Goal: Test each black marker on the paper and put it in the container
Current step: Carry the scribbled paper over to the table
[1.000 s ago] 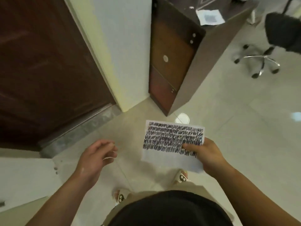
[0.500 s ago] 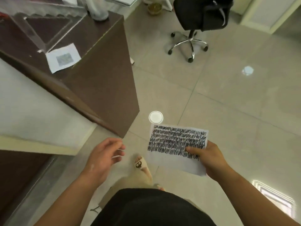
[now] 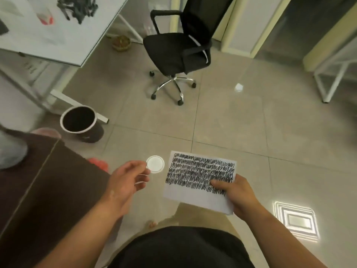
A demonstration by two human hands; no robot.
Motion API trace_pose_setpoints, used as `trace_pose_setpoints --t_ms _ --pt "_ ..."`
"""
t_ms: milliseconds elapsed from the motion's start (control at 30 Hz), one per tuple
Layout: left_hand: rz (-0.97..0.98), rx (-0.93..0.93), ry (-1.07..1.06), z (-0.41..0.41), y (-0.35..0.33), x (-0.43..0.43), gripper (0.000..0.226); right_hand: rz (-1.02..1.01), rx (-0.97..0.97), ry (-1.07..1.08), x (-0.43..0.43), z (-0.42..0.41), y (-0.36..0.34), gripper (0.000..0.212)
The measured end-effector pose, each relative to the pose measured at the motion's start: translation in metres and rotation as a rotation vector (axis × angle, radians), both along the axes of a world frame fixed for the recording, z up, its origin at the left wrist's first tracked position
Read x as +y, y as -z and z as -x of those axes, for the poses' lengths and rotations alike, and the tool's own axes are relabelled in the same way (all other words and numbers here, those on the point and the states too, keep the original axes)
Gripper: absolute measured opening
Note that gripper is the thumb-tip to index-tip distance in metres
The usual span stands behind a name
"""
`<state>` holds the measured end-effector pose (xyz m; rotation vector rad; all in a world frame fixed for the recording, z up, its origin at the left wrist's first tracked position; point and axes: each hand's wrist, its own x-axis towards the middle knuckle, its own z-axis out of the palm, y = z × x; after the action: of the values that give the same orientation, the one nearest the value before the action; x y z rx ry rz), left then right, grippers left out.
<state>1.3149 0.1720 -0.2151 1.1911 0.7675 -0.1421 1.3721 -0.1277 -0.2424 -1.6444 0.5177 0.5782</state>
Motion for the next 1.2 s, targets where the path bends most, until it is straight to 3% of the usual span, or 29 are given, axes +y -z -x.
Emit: trace_pose_setpoints --t_ms 133,433,800,1200 --pt "-0.018 -0.005 0.029 -0.1 0.002 0.028 0.008 -0.031 -0.002 -0.007 0.032 -0.097 0.009 0.024" --pt "-0.107 0.074 -0.121 -0.335 0.016 0.108 0.008 -0.054 -0.001 -0.175 0.108 -0.375 0.015 0.026" --pt "-0.084 0.048 -0.317 -0.514 0.054 0.271 0.014 0.03 -0.064 -0.332 0.265 -0.657 0.0 0.024" --pt "-0.136 0.057 -0.346 -0.685 0.043 0.487 0.012 0.061 -0.091 -0.391 0.483 -0.871 -0.023 0.027"
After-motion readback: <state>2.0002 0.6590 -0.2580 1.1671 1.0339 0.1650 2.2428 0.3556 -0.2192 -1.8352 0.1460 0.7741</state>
